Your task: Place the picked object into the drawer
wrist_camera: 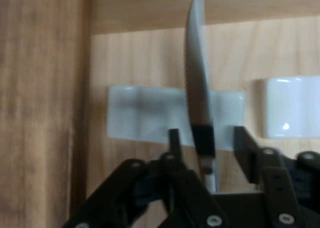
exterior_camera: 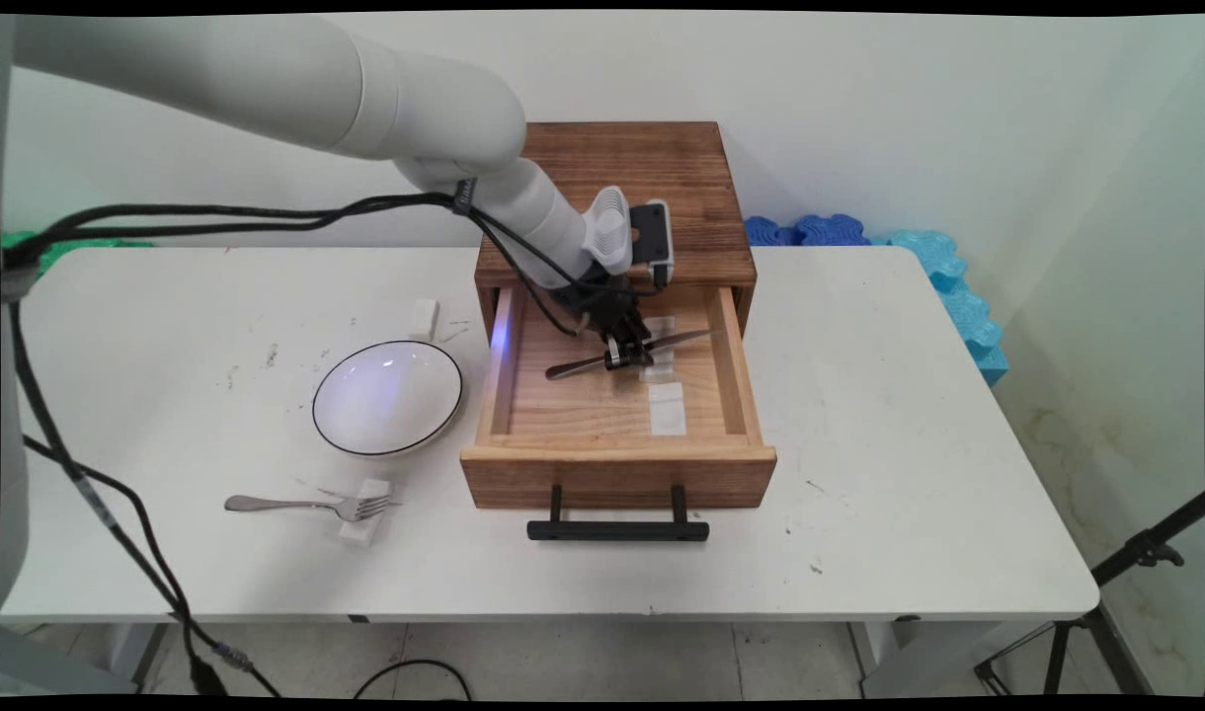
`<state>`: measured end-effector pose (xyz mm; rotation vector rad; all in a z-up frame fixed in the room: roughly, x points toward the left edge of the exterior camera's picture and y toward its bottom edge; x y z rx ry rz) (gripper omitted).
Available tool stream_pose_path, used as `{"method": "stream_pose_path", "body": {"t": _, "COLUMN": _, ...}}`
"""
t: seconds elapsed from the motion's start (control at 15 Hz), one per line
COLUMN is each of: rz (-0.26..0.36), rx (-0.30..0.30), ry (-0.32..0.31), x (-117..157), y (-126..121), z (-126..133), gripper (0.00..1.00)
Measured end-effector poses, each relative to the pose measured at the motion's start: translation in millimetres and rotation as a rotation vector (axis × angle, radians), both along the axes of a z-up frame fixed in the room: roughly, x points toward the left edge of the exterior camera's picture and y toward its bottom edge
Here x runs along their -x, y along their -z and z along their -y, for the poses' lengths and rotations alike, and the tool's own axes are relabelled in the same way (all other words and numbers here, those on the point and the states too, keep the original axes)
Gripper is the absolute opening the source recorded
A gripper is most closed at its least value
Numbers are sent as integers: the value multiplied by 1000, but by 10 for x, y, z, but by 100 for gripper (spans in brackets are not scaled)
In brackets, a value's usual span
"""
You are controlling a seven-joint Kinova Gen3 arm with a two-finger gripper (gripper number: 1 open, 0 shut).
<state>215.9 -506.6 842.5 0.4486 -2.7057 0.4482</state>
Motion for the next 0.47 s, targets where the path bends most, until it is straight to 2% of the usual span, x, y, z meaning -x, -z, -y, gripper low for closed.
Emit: {"method": "stream_pose_path", "body": {"t": 0.47, "rz": -5, "rx": 2, "ry": 5, "x": 13, "y": 29, "z": -19, "gripper": 100}}
